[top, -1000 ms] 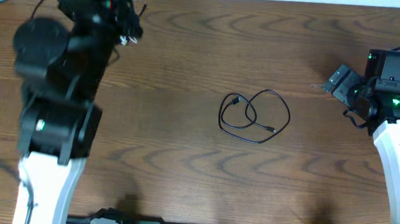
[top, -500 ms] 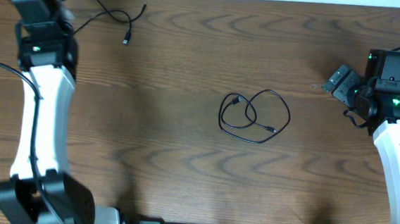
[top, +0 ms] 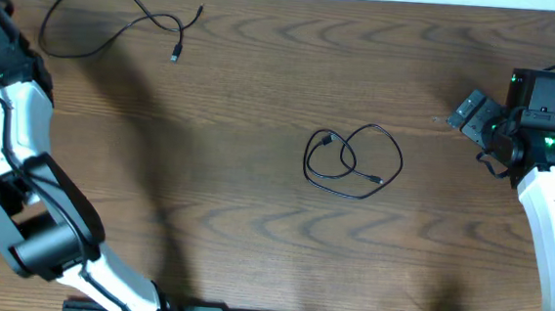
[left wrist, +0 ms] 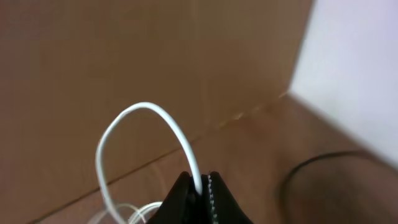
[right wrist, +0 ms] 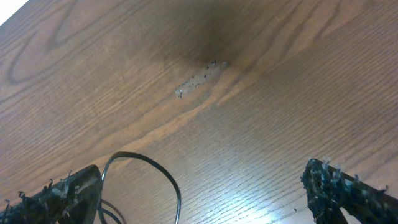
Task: Untangle cables
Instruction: 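Lift the white cable with the left gripper and carry it left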
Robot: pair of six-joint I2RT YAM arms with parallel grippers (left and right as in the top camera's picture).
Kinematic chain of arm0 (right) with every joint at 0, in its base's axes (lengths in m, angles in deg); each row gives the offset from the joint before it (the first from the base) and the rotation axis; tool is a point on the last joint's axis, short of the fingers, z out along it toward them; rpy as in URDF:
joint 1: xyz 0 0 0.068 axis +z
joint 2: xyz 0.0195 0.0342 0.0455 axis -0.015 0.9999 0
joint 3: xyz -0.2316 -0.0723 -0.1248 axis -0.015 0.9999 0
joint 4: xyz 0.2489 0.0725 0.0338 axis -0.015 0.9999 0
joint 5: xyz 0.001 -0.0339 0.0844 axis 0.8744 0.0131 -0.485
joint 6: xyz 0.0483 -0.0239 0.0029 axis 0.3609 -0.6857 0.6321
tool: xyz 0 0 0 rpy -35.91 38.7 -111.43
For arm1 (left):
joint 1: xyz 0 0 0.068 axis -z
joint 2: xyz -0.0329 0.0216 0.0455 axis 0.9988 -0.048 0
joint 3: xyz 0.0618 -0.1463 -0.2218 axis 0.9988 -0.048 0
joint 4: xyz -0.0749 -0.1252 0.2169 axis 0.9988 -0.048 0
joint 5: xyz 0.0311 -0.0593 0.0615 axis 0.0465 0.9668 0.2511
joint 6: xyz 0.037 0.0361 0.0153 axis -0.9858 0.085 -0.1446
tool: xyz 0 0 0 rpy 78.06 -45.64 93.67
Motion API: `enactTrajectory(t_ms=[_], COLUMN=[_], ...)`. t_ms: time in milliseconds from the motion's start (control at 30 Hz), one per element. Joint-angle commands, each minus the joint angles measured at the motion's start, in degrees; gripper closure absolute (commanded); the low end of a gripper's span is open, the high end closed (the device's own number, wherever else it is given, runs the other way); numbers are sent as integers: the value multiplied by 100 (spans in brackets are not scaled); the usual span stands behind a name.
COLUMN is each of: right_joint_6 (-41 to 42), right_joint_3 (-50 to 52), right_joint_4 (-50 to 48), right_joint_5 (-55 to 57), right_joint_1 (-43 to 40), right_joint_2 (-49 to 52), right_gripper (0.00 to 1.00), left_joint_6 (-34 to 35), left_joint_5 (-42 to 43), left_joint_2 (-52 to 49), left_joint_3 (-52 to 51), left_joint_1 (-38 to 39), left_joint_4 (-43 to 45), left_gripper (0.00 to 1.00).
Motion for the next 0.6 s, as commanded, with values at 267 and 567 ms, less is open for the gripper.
enactTrajectory(t_ms=[267, 567], right_joint_6=[-15, -15], right_joint_3=[-20, -20], right_joint_4=[2, 2], right_joint_5=[66, 66], right_joint_1=[-7, -7], right_joint_2=[9, 9], right_gripper=[1, 1], left_joint_6=[-160, -267], left_joint_5=[872, 2173], left_joint_2=[-734, -841], left_joint_3=[17, 17], left_joint_1=[-494, -522], left_joint_4=[81, -271], left_gripper=[92, 92])
